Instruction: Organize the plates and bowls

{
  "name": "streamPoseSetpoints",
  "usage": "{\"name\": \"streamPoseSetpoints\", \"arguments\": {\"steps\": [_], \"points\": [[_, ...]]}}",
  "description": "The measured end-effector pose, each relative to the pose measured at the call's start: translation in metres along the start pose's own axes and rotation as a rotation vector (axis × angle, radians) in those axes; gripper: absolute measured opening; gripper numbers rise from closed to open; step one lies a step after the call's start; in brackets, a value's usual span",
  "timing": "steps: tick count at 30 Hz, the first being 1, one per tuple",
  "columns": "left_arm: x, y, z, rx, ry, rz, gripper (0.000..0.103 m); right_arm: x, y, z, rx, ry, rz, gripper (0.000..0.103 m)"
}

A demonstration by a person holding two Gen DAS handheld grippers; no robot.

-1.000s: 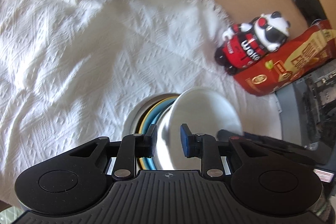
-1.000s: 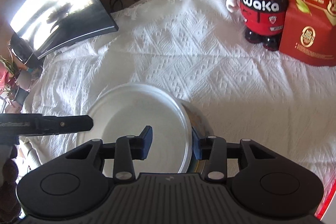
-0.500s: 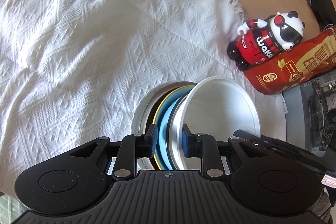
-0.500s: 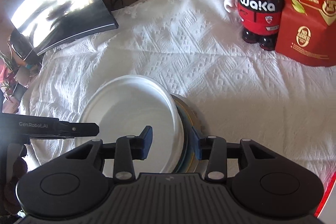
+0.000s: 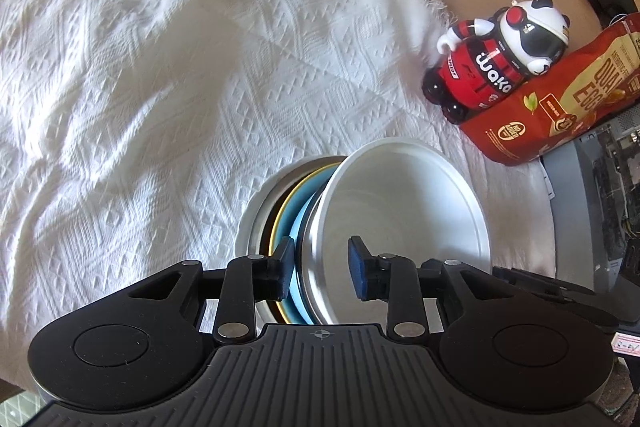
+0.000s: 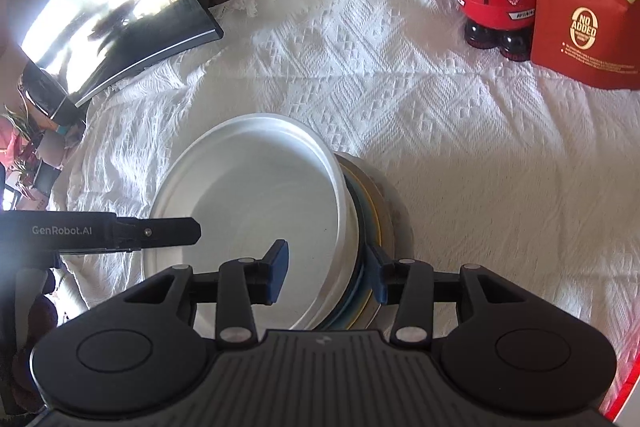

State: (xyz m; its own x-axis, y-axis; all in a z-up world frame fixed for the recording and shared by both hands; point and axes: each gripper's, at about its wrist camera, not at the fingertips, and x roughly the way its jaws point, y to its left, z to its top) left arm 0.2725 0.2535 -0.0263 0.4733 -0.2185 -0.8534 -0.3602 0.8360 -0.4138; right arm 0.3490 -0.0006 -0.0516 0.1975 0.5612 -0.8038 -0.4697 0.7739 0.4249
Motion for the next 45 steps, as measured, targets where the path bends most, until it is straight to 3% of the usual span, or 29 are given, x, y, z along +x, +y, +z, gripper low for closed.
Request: {"name": "streamPoseSetpoints", "arguments": {"steps": [6, 13, 20, 25, 29, 32, 39, 41, 45], "points": [[-0.003, -0.004, 0.001, 0.021, -0.025, 0.023, 0.030, -0.001, -0.002, -0.003, 0.012, -0.015, 0.013, 0.043], [-0.040, -0.024, 0.004, 0.063, -0.154, -0.002, 0.027, -0.031, -0.002, -0.003, -0.010, -0.122, -0.010, 0.043], [-0.069, -0.061, 0.003, 0.121, -0.286, -0.011, 0.027, -0.086, -0.018, -0.014, -0.076, -0.284, -0.148, 0.048], [-0.052, -0.082, 0.001, 0.173, -0.221, -0.041, 0.027, -0.125, -0.054, -0.035, -0.089, -0.348, -0.246, 0.053], [-0.042, -0.074, -0.010, 0.133, -0.193, -0.028, 0.027, -0.143, -0.085, -0.053, -0.073, -0.351, -0.326, 0.054], [-0.047, -0.059, -0.015, 0.088, -0.211, -0.019, 0.027, -0.144, -0.095, -0.058, -0.036, -0.340, -0.283, 0.054], [-0.049, -0.031, -0.018, 0.041, -0.208, 0.020, 0.027, -0.096, -0.051, -0.039, -0.015, -0.220, 0.062, 0.054], [-0.045, -0.023, -0.020, 0.029, -0.187, 0.034, 0.027, -0.079, -0.033, -0.031, -0.036, -0.203, 0.082, 0.053], [-0.040, -0.010, -0.023, 0.020, -0.157, 0.043, 0.029, -0.048, -0.004, -0.016, -0.104, -0.171, 0.043, 0.038]]}}
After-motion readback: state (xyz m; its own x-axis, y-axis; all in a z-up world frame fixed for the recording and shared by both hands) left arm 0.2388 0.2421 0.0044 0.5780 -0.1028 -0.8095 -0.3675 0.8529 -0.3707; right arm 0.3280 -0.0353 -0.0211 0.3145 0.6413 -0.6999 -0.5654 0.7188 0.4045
